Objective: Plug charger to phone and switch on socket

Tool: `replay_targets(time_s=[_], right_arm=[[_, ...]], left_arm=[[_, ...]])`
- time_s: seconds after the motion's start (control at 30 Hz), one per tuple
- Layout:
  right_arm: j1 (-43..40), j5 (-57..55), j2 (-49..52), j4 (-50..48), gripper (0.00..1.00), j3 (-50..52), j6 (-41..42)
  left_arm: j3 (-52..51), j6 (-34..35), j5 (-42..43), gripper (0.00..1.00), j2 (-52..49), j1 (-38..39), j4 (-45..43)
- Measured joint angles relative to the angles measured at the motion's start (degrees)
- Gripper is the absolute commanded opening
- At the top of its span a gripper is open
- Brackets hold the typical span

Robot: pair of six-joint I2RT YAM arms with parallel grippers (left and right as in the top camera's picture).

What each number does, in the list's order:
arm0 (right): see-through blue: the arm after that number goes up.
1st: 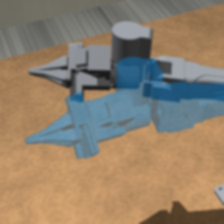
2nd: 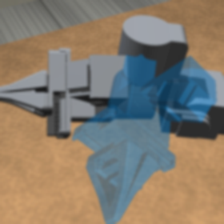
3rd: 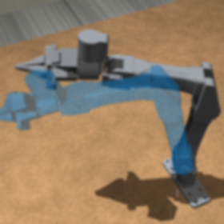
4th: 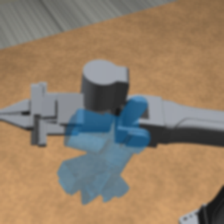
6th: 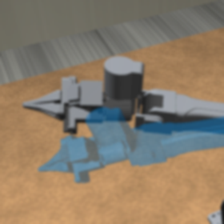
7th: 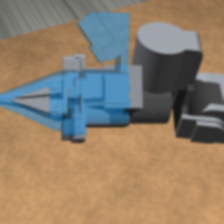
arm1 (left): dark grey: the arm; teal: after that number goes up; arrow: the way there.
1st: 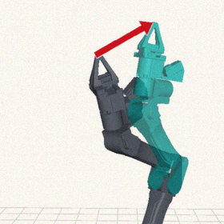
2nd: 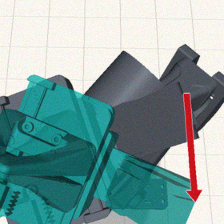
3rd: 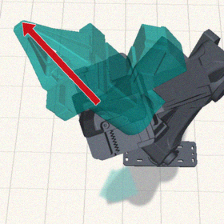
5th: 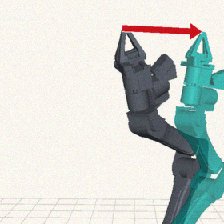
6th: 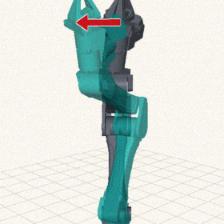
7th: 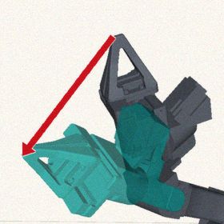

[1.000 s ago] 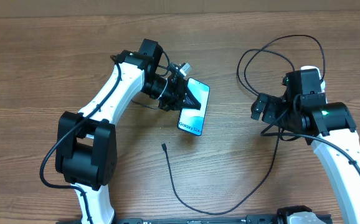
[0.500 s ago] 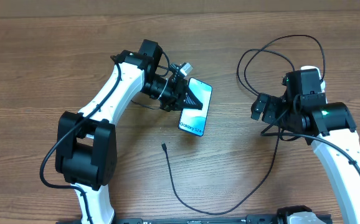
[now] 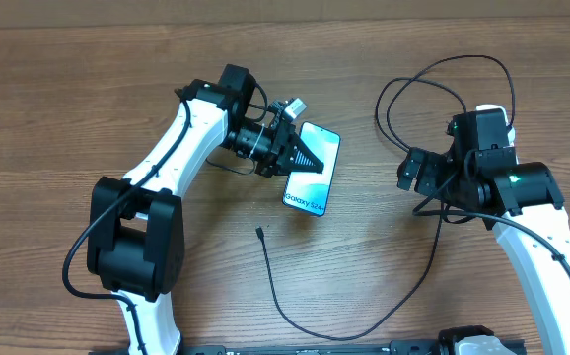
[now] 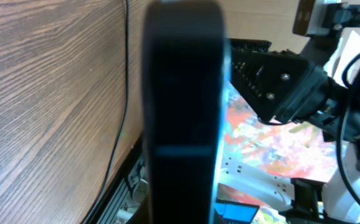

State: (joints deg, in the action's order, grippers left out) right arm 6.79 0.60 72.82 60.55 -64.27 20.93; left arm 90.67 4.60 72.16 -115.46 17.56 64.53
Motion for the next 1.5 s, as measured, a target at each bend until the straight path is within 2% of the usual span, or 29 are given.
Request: replay_targets(time_s=[0.7, 0.77, 0.8, 1.0, 1.3, 1.5], right_arm=[[0.00, 2.27, 0.00, 1.97, 0.98, 0.00, 0.02], [0.00, 4.20, 0.00, 3.13, 0.45, 0.02, -0.31], [0.00, 5.29, 0.00, 3.06, 0.05, 0.02, -0.31], [0.00, 11.04, 0.00, 6.03, 0.04, 0.02, -4.09], [0.00, 11.43, 0.33, 11.17, 0.04, 0.02, -6.82], [0.94, 11.41, 4.61, 12.94, 0.04, 0.02, -7.28]], left_arm=[[-0.02, -0.83, 1.20, 0.04, 0.00, -3.69, 0.48], [-0.02, -1.25, 1.18, 0.04, 0.00, -3.85, 0.74], [-0.02, -1.55, 1.20, 0.04, 0.00, -3.96, 0.90], [0.00, -2.27, 1.18, 0.04, 0.00, -3.96, 1.33], [-0.02, -3.39, 1.16, 0.04, 0.00, -3.96, 1.31], [-0.02, -3.54, 1.16, 0.04, 0.00, -3.96, 1.31]])
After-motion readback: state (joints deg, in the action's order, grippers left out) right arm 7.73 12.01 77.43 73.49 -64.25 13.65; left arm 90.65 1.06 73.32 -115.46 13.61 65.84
